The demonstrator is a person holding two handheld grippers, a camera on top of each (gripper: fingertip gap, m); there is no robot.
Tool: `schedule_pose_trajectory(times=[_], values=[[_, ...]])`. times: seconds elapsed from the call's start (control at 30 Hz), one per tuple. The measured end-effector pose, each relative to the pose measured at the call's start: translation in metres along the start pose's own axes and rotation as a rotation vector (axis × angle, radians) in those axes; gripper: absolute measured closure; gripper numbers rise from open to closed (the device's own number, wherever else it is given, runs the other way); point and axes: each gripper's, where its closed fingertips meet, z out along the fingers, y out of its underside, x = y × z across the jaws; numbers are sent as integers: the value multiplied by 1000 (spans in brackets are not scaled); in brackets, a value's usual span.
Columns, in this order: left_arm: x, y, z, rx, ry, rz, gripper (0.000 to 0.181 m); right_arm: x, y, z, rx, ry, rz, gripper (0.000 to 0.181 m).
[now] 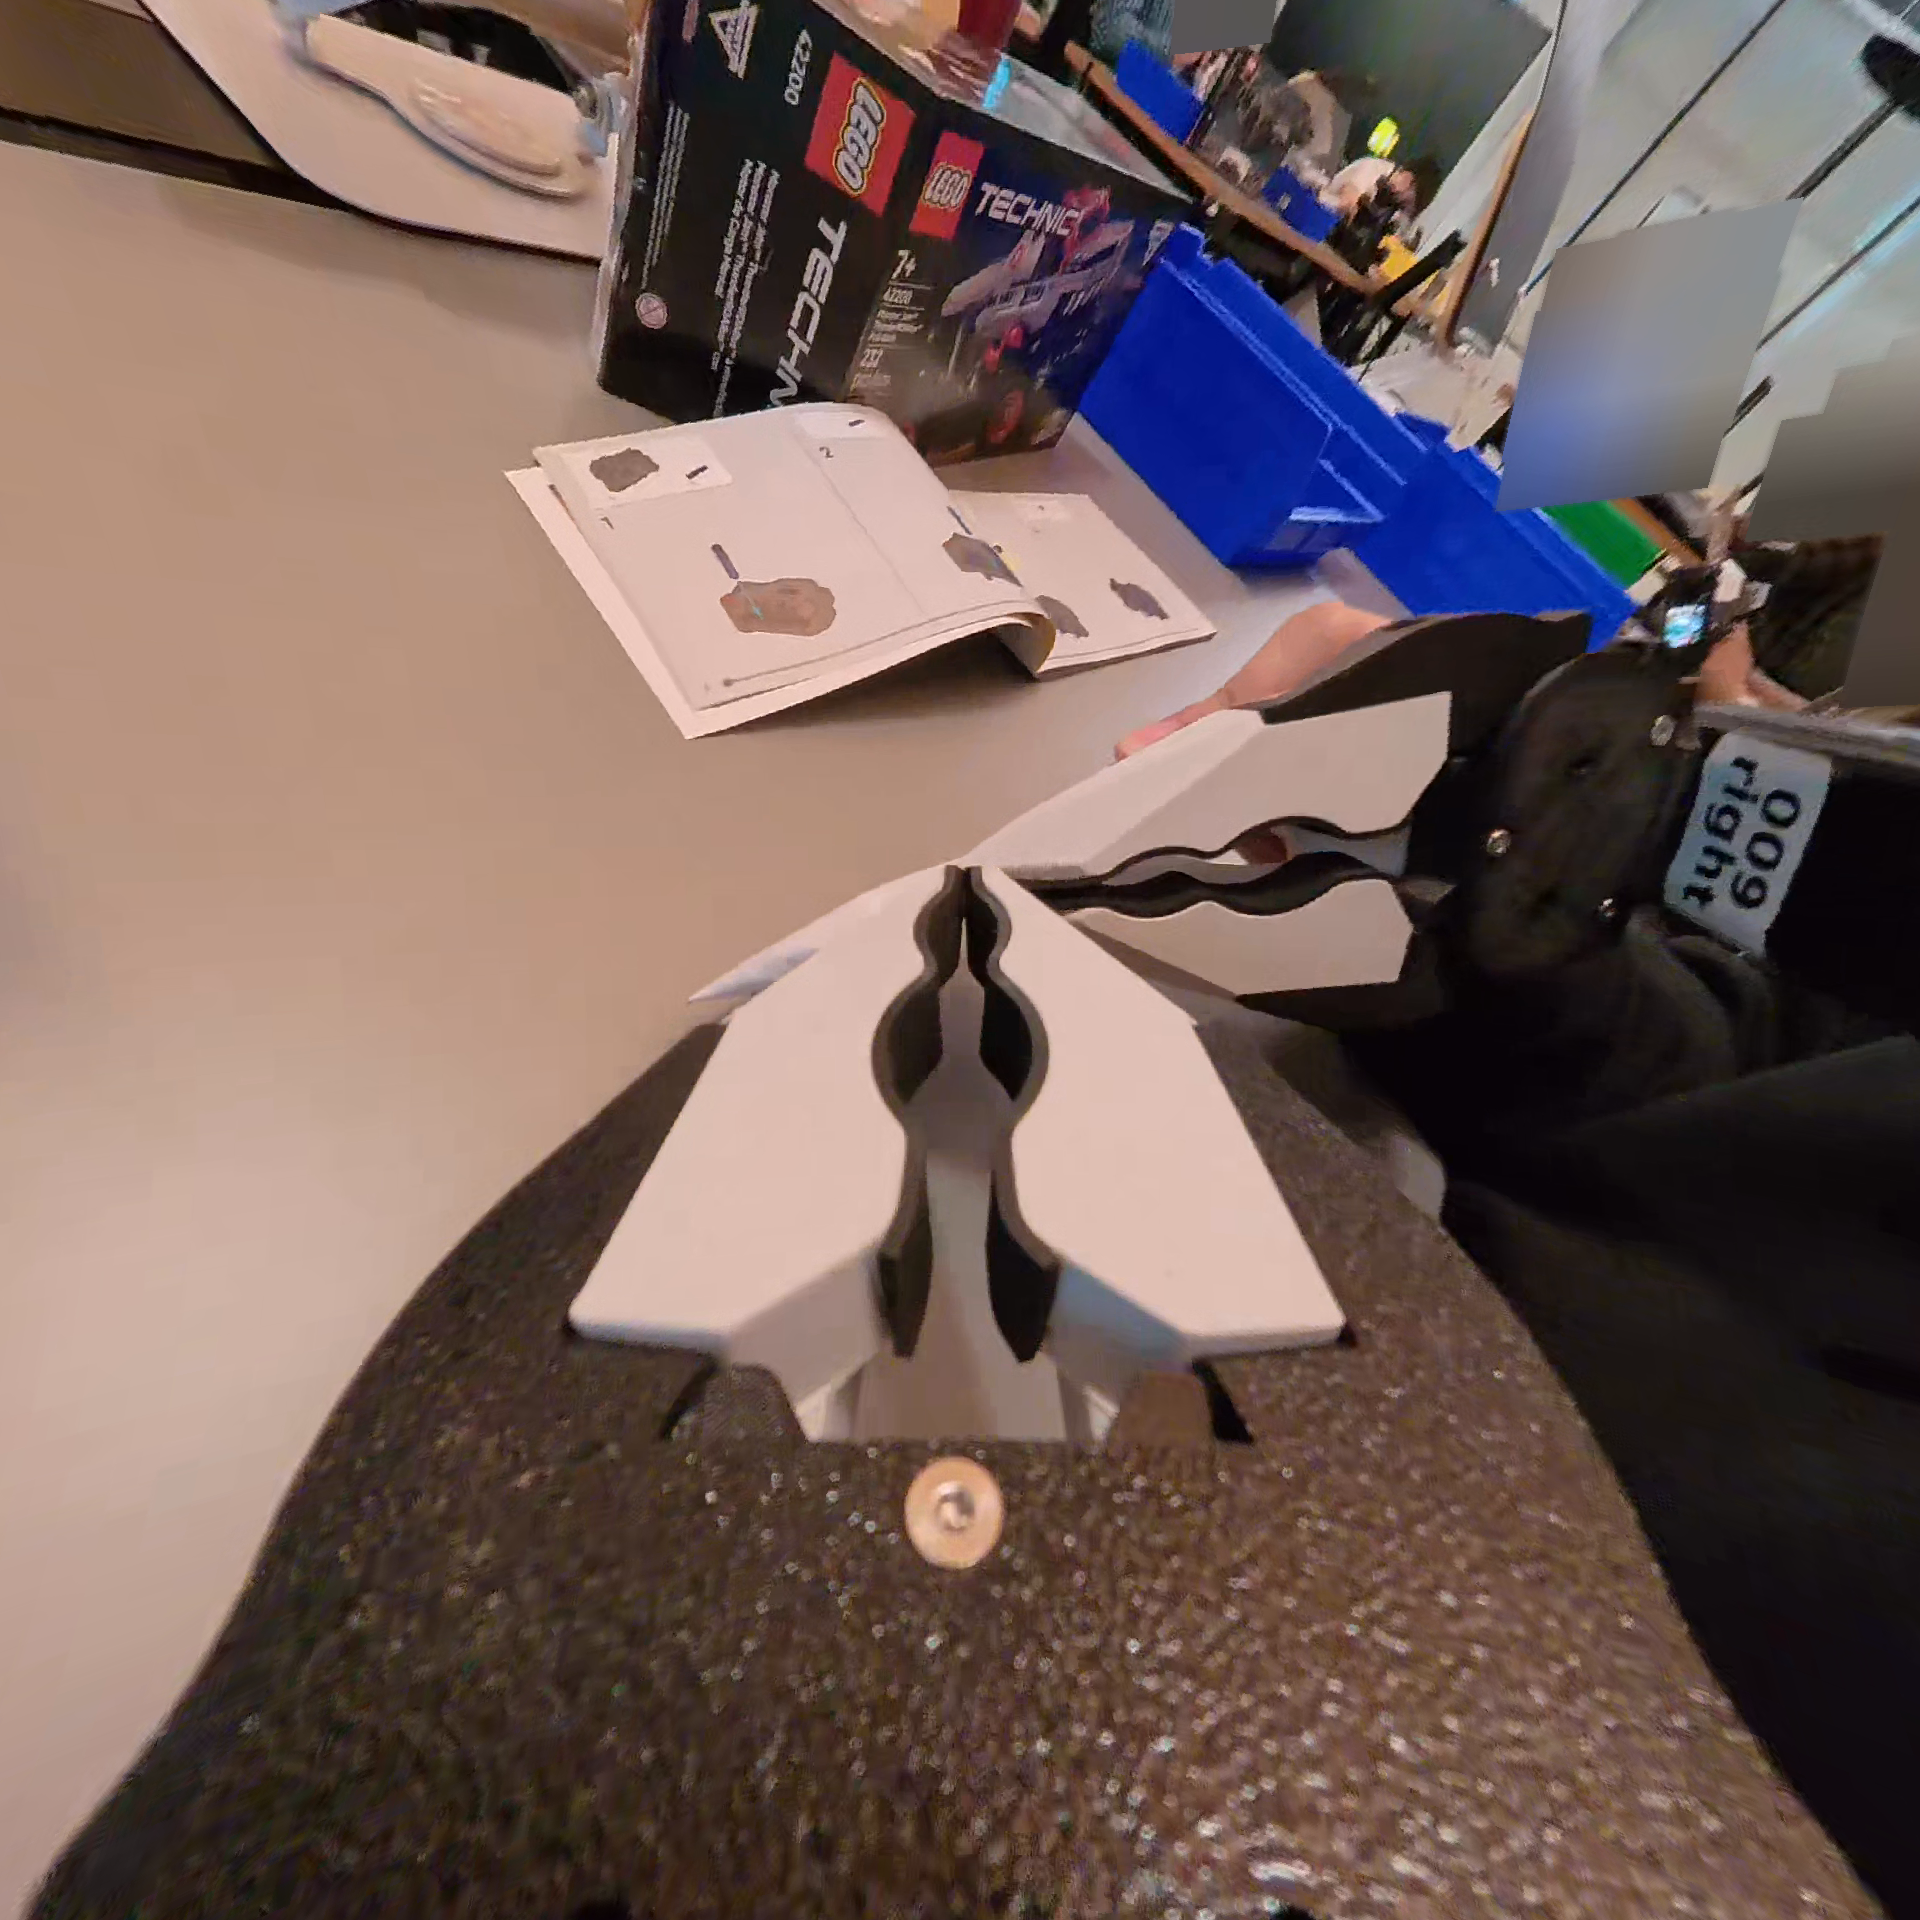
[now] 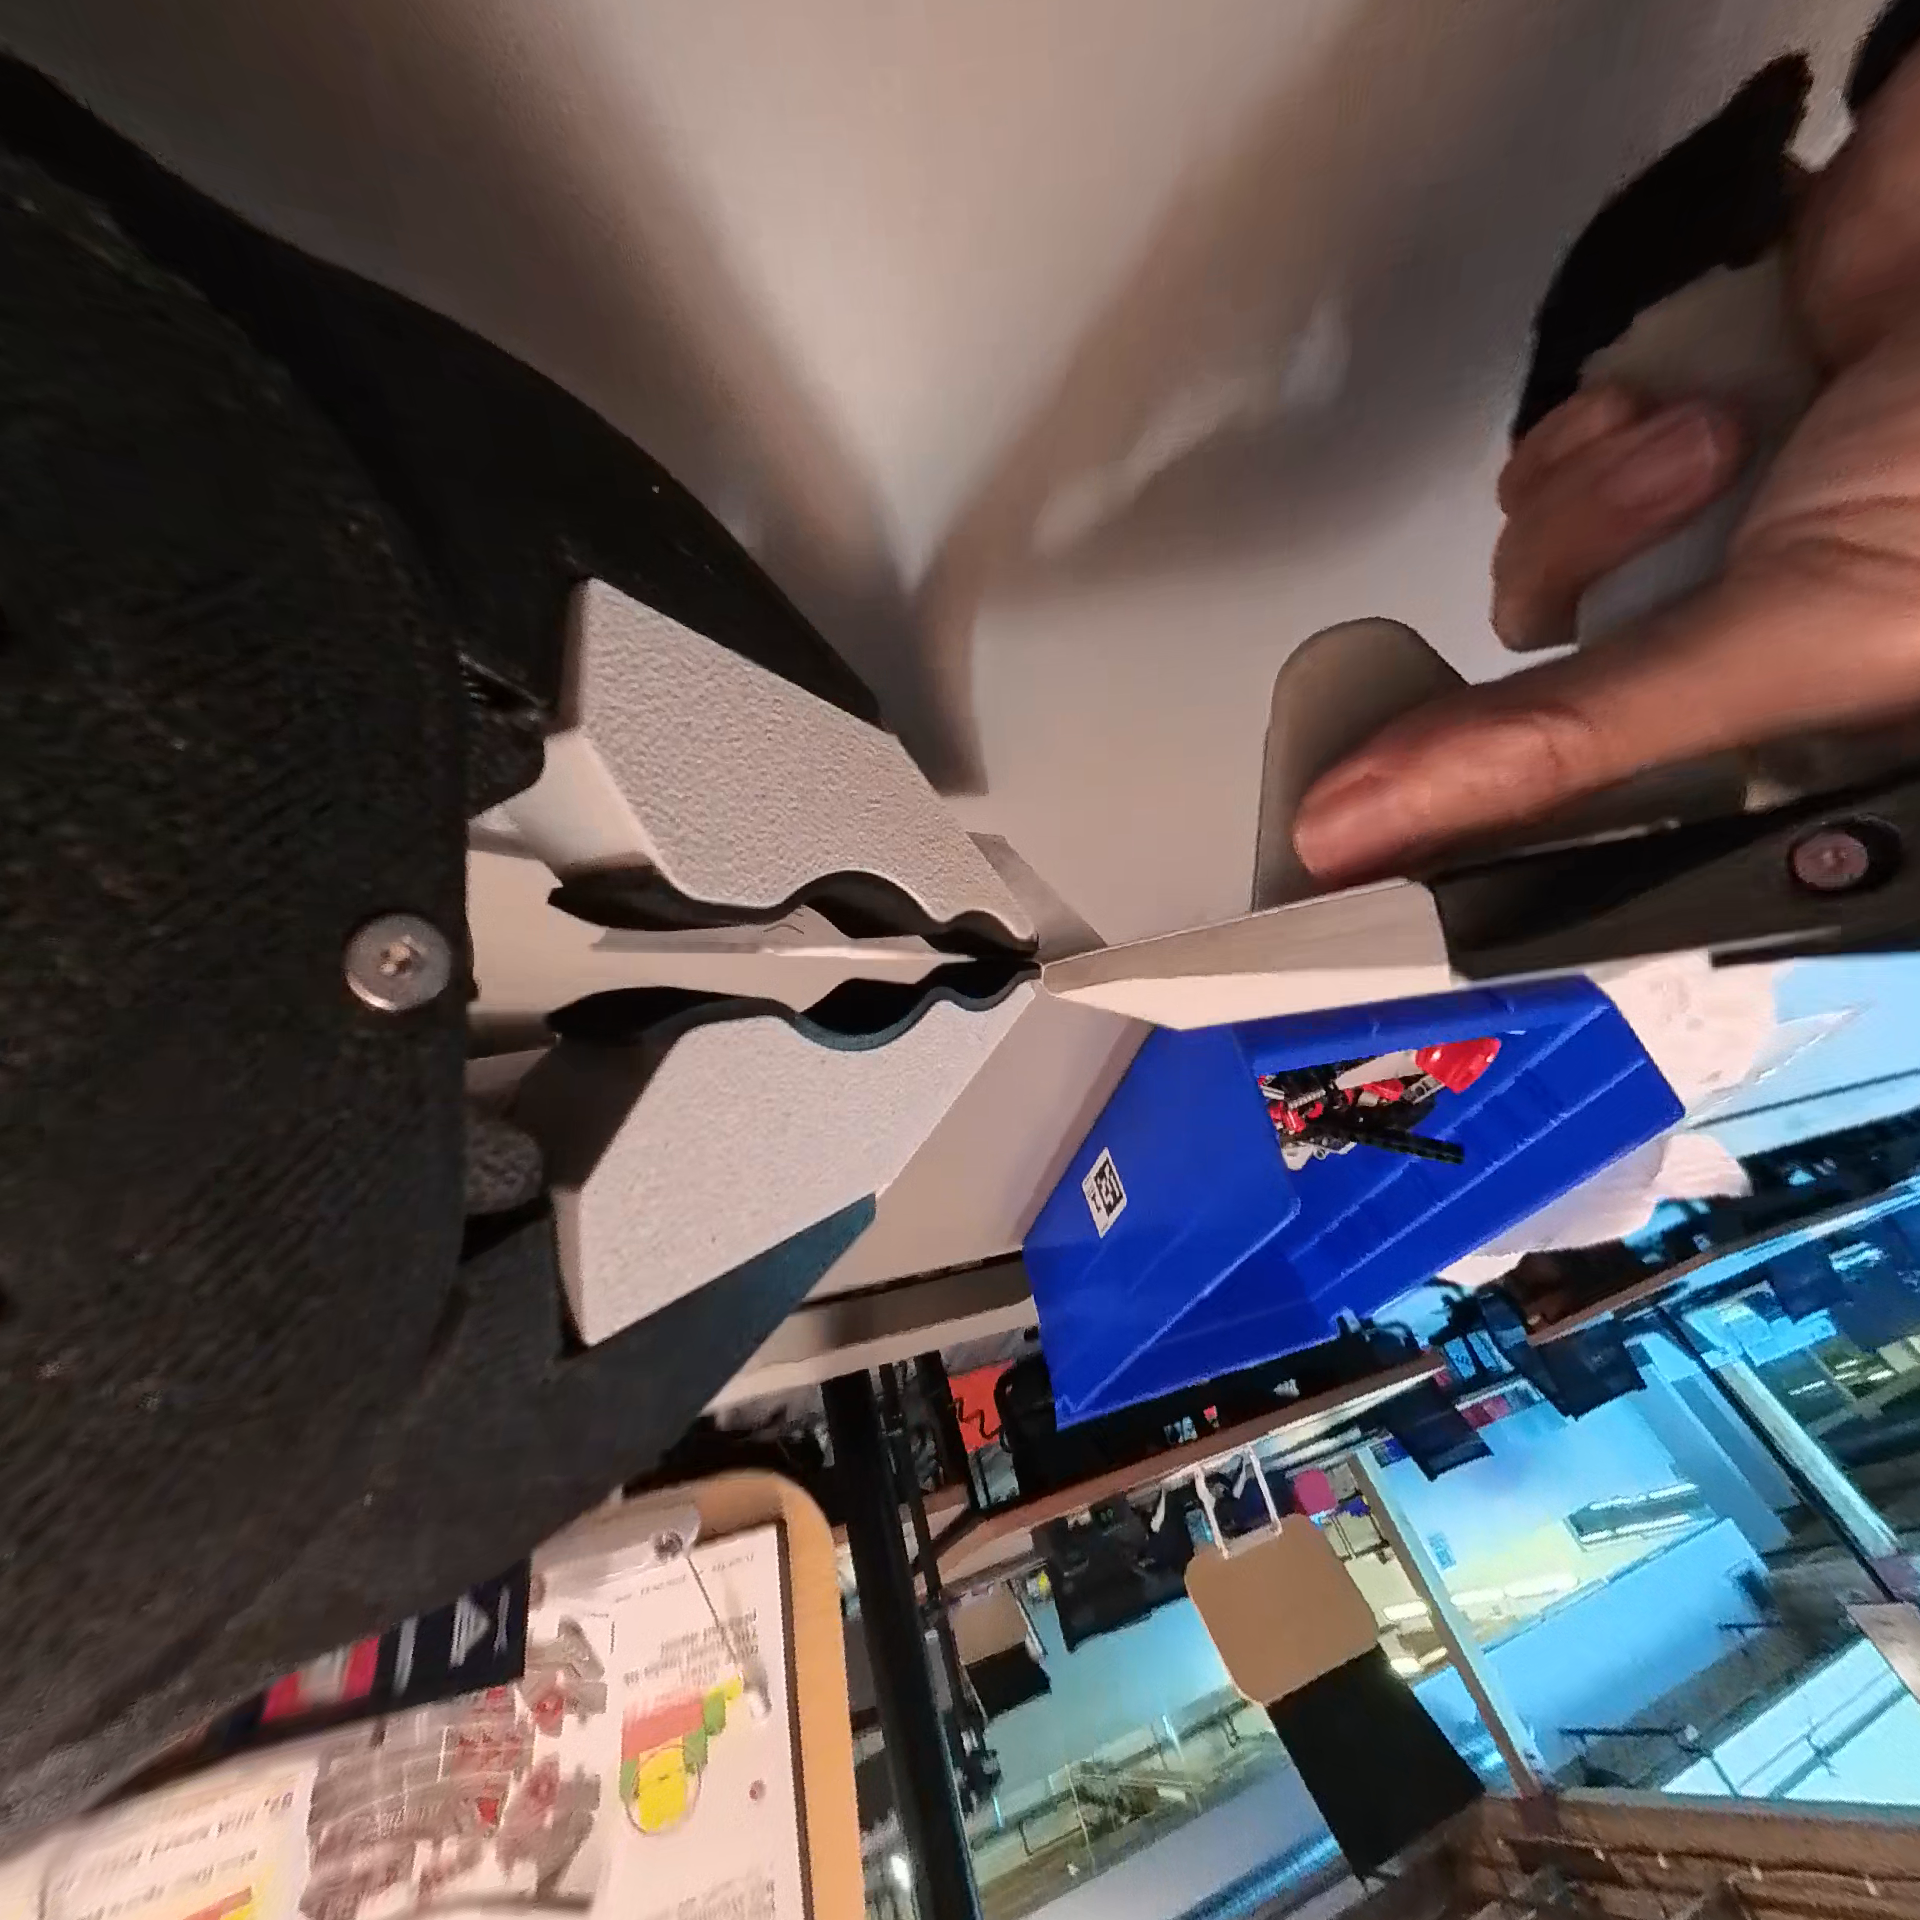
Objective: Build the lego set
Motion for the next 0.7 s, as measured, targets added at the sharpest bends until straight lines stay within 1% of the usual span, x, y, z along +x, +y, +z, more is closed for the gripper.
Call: schedule_pose_trajectory(times=[0.13,0.27,0.43,0.53,0.6,0.7], values=[[7,-3,-5,-32,-36,131,181,1,-8,-5,119,-109,254,181],[16,-8,-7,-50,-32,203,181,6,-13,-12,203,-144,364,181],[18,-9,-9,-65,-20,204,181,5,-14,-14,212,-177,371,181],[16,-10,-10,-51,-9,186,181,6,-15,-15,220,-158,357,181],[17,-7,-10,-65,10,230,181,3,-14,-15,201,-193,353,181],[23,-2,-12,-73,49,296,179,-2,-17,-15,213,-236,383,181]])
